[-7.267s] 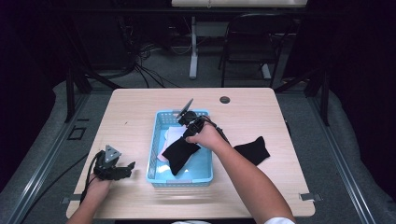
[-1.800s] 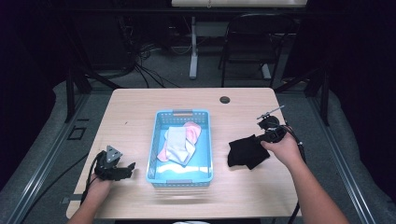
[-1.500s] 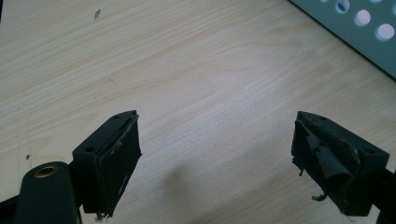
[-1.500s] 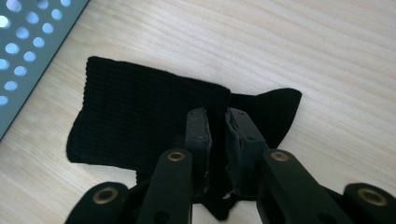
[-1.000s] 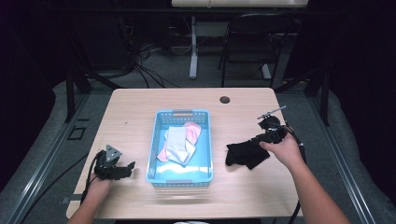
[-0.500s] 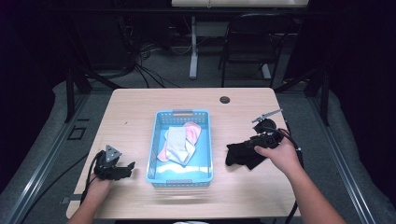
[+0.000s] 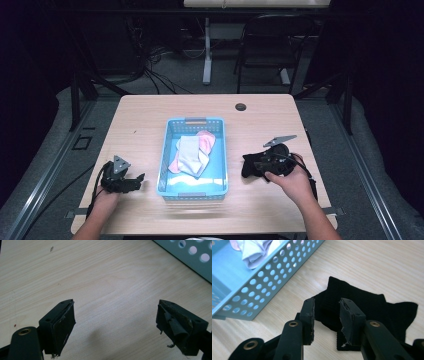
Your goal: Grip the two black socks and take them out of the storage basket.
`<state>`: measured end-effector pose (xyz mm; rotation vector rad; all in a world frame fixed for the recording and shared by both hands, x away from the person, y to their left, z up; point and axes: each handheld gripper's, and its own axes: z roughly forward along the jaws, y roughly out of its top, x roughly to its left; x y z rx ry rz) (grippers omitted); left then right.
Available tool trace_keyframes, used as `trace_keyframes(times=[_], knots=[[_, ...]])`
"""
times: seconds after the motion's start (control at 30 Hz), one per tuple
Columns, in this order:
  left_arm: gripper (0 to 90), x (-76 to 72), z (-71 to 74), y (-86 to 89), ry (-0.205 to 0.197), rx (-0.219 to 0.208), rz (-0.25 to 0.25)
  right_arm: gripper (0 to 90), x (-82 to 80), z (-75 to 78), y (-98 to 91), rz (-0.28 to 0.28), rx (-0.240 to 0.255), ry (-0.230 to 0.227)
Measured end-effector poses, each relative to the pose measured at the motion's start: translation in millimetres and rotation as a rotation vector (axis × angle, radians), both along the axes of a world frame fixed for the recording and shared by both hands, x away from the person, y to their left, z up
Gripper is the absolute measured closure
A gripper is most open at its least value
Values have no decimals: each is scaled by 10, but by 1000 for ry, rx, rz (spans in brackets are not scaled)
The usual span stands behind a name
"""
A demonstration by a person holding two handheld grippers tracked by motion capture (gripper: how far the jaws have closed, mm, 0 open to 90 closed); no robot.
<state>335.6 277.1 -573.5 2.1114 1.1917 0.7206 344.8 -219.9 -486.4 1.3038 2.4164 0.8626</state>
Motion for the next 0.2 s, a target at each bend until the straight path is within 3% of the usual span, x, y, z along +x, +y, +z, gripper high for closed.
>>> trace_keyframes(times=[0.2], knots=[[156,6,1,5,-1,1,1,644,4,-169,-138,-72,51,-15]])
